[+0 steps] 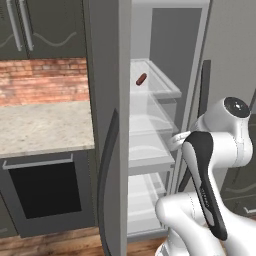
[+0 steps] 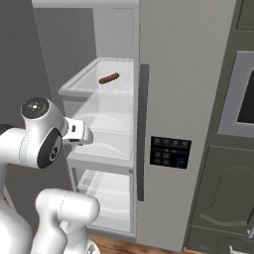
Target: Retrieve the sausage and cheese from the fridge and place them on the cutting board on the counter.
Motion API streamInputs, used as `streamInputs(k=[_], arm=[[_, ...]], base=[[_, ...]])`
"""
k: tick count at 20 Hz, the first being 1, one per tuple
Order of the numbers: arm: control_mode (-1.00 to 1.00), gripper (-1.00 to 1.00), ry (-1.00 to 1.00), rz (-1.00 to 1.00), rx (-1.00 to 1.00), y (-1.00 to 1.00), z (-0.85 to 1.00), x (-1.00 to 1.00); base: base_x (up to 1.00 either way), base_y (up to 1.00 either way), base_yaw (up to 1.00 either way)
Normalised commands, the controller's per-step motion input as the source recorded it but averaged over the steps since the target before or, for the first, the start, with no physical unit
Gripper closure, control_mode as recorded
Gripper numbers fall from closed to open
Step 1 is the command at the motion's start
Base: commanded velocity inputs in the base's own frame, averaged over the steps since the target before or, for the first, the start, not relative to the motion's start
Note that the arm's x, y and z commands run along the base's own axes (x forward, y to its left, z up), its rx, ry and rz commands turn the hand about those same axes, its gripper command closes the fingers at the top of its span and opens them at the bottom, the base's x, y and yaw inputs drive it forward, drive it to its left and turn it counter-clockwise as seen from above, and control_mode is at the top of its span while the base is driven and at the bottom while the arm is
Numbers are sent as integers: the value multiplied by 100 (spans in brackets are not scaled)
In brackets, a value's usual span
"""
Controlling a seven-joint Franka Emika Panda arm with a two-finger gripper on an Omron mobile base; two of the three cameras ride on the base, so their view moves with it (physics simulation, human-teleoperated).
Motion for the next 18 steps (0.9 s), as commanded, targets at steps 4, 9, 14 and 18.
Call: streamInputs(k=[4, 9, 14, 18], arm=[[-100, -100, 0, 0, 0, 0, 0, 0], [-100, -100, 0, 0, 0, 0, 0, 0], [-100, -100, 0, -2, -1, 8, 0, 5], [-100, -100, -13, -3, 4, 0, 38, 44]], base=[[0, 0, 0], [0, 0, 0], [0, 0, 0], [0, 0, 0]])
